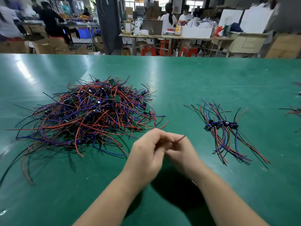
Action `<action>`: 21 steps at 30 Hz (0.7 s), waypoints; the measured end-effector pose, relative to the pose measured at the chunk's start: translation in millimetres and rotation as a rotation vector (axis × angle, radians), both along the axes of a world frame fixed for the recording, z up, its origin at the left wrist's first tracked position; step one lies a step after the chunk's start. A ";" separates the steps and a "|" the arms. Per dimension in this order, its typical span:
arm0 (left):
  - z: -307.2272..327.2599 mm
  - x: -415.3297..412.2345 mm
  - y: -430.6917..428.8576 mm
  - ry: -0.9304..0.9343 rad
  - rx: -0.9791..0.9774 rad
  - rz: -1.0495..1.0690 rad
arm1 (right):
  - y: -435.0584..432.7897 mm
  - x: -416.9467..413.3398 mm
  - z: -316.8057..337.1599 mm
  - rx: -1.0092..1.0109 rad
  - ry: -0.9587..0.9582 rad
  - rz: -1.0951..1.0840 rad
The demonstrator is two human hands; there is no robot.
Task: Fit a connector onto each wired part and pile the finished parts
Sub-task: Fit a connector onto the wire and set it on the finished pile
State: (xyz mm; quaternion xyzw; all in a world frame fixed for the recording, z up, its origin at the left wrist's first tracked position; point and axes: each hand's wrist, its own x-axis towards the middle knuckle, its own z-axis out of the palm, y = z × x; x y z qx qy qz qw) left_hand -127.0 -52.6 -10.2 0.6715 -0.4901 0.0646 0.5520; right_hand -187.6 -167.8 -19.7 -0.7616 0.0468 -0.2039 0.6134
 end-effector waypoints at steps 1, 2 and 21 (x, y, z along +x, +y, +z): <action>-0.8 -3.7 -1.0 0.000 -0.020 -0.015 | -0.5 -0.1 0.9 0.022 -0.031 -0.008; -1.2 -5.2 -1.4 -0.002 -0.048 -0.012 | -1.1 -0.7 2.0 0.043 -0.048 -0.022; 0.2 13.1 4.1 0.150 0.085 0.234 | -12.7 -4.3 17.3 0.692 -0.068 -0.168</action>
